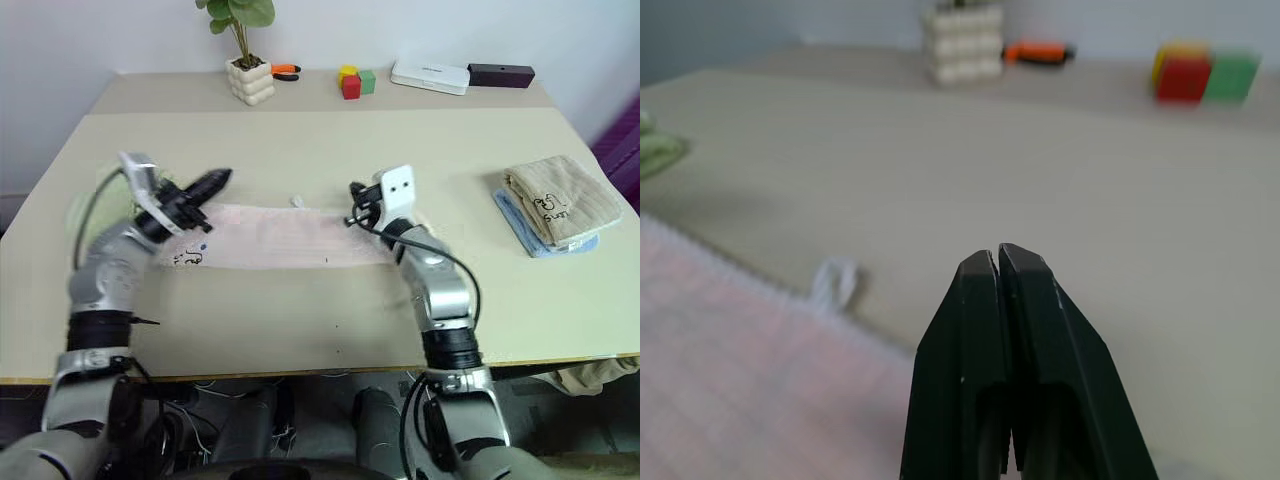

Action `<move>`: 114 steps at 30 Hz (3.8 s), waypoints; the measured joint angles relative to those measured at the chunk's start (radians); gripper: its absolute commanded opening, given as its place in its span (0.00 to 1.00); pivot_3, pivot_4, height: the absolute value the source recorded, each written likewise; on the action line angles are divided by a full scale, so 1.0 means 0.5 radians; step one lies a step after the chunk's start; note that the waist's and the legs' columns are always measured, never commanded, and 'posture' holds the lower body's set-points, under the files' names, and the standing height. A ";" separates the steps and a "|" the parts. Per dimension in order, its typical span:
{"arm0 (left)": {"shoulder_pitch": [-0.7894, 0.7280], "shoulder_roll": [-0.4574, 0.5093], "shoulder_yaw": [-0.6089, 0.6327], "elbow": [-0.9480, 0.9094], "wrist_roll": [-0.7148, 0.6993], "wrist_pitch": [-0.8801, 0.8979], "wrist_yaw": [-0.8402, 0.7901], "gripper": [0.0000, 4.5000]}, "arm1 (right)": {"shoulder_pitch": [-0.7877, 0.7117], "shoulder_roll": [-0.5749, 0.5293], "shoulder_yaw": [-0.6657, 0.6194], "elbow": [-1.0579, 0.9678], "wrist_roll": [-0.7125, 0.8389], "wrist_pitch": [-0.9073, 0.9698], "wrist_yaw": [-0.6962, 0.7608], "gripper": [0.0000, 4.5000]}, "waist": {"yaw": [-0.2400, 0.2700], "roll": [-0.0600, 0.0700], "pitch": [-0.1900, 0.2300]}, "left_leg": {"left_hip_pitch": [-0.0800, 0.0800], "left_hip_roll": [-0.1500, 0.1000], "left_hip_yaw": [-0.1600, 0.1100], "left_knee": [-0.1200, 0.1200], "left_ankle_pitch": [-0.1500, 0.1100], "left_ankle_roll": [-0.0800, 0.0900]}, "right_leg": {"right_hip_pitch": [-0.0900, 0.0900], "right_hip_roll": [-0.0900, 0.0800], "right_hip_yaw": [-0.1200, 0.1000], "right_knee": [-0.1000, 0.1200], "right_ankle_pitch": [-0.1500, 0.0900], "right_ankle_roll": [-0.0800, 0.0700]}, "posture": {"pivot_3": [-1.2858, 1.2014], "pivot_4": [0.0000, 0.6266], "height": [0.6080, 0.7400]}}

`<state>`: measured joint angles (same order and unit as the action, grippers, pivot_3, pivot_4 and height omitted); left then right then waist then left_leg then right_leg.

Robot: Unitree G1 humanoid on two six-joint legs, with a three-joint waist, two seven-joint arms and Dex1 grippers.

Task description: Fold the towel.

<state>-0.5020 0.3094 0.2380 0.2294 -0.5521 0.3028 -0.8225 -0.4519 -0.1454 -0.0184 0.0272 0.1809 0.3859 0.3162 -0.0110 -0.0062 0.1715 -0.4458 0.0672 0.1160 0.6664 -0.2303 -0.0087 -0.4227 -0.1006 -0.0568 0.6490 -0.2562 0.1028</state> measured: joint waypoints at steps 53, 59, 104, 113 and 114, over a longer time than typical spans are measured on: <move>-0.266 0.681 -0.130 0.602 0.124 -0.237 -1.280 0.98 | 0.929 -0.079 -1.120 -1.001 2.470 1.119 -1.415 0.99 | -0.006 -0.001 -0.003 | 0.003 0.001 -0.011 -0.007 -0.008 0.012 | 0.002 0.001 0.000 -0.004 -0.001 -0.002 | 0.52 0.24 0.96; -0.262 0.662 -0.130 0.606 0.127 -0.249 -1.273 0.98 | 0.954 -0.107 -0.977 -0.963 2.852 0.966 -1.617 0.99 | -0.004 -0.002 -0.003 | 0.003 0.001 -0.012 -0.007 -0.008 0.012 | 0.002 0.001 0.000 -0.005 -0.001 -0.002 | 0.52 0.24 0.96; -0.079 0.656 -0.090 0.418 0.121 -0.318 -1.104 1.00 | 0.610 -0.613 -0.671 -0.468 1.930 0.557 -1.302 0.01 | -0.005 -0.011 -0.009 | 0.003 0.000 -0.010 -0.007 -0.009 0.014 | 0.003 0.000 0.000 -0.007 -0.001 -0.002 | 0.52 0.24 0.96; -0.090 0.658 -0.090 0.463 0.122 -0.346 -1.103 1.00 | 0.420 -1.010 -0.110 -0.852 1.200 0.557 -0.692 0.01 | -0.004 -0.012 -0.008 | 0.001 0.001 -0.011 -0.007 -0.009 0.014 | 0.000 0.000 0.000 -0.007 -0.001 -0.003 | 0.52 0.24 0.96; -0.091 0.658 -0.090 0.463 0.122 -0.350 -1.103 1.00 | 0.387 -1.018 -0.054 -0.877 1.140 0.557 -0.627 0.01 | -0.004 -0.012 -0.008 | 0.001 0.001 -0.011 -0.007 -0.009 0.014 | 0.000 0.000 0.000 -0.007 -0.001 -0.003 | 0.52 0.24 0.96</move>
<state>-0.5475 0.6382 0.1929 0.4609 -0.4911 0.1275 -1.3739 -0.2585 -0.6544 -0.0452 -0.4112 0.7511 0.6644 0.0029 -0.0129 -0.0120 0.1673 -0.4454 0.0675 0.1107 0.6629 -0.2347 -0.0017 -0.4229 -0.1004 -0.0568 0.6455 -0.2570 0.1014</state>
